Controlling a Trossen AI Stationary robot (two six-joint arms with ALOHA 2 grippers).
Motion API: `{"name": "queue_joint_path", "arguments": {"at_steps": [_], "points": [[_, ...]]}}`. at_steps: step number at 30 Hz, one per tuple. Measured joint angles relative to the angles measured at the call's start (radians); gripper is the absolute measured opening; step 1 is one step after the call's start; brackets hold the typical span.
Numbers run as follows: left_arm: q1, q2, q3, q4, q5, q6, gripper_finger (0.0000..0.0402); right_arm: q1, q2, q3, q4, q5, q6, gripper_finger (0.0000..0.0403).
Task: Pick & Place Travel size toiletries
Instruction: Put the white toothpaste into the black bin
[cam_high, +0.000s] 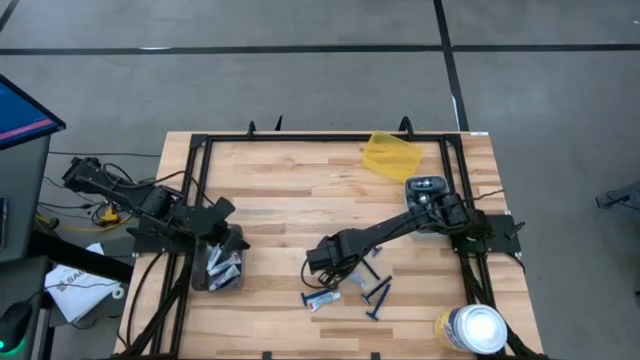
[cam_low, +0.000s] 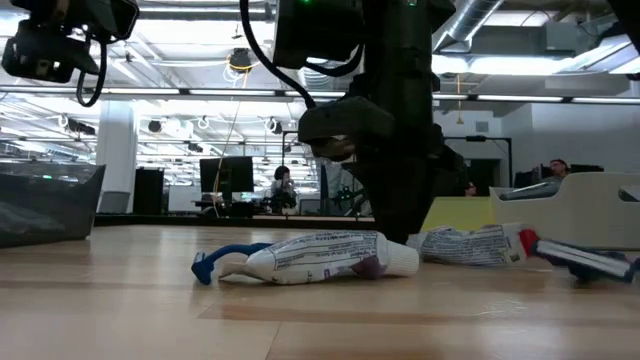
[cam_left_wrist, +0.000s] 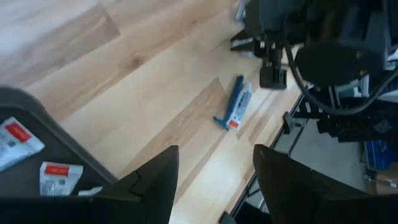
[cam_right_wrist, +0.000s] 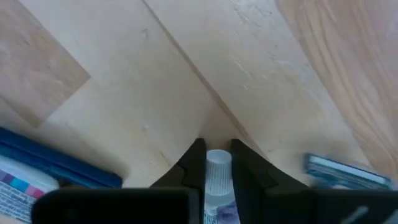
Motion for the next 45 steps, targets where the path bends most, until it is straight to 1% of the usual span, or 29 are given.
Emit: {"name": "queue_joint_path", "arguments": {"at_steps": [3,6,10,13,16,17,19,23,25,27,31,33,36,39,41,45], "points": [[0.000,0.000,0.000,0.003,-0.031,0.000,0.0204,-0.012,-0.032,-0.005,-0.022,0.046,-0.002,0.0038],[0.000,0.000,0.000,0.010,-0.055,0.004,0.0203,-0.026,-0.106,-0.002,-0.022,0.115,-0.005,0.0038],[0.000,0.000,0.000,0.065,-0.100,0.092,0.0207,-0.032,-0.226,-0.002,0.025,0.225,0.003,0.0038],[0.000,0.000,0.000,0.157,-0.179,0.188,0.0212,-0.023,-0.345,-0.001,0.124,0.362,-0.004,0.0038],[0.000,0.000,0.000,0.276,-0.259,0.299,0.0218,-0.013,-0.452,0.001,0.261,0.513,-0.074,0.0038],[0.000,0.000,0.000,0.320,-0.280,0.334,0.0220,-0.012,-0.483,0.001,0.308,0.551,-0.115,0.0038],[0.002,0.002,0.000,0.419,-0.316,0.388,0.0224,-0.008,-0.537,0.001,0.420,0.589,-0.192,0.0038],[0.023,0.029,0.000,0.699,-0.320,0.482,0.0232,-0.007,-0.610,0.002,0.640,0.599,-0.387,0.0038],[0.037,0.056,0.000,0.871,-0.293,0.523,0.0235,-0.005,-0.623,0.002,0.760,0.600,-0.489,0.0038],[0.052,0.086,0.000,0.999,-0.261,0.539,0.0236,-0.001,-0.624,0.002,0.874,0.602,-0.597,0.0038],[0.072,0.149,0.000,1.164,-0.207,0.539,0.0237,0.011,-0.616,0.002,1.067,0.599,-0.777,0.0038],[0.072,0.178,0.000,1.224,-0.201,0.530,0.0237,0.019,-0.613,0.002,1.121,0.598,-0.852,0.0038],[0.072,0.220,0.000,1.266,-0.194,0.531,0.0237,0.024,-0.597,0.003,1.190,0.582,-0.884,0.0038],[0.072,0.248,0.000,1.285,-0.182,0.548,0.0237,0.024,-0.595,0.000,1.200,0.540,-0.882,0.0038],[0.082,0.267,-0.001,1.291,-0.179,0.549,0.0237,0.017,-0.597,0.002,1.207,0.515,-0.847,0.0038],[0.113,0.298,-0.001,1.359,-0.137,0.570,0.0234,0.012,-0.595,0.002,1.203,0.469,-0.808,0.0038]]}}
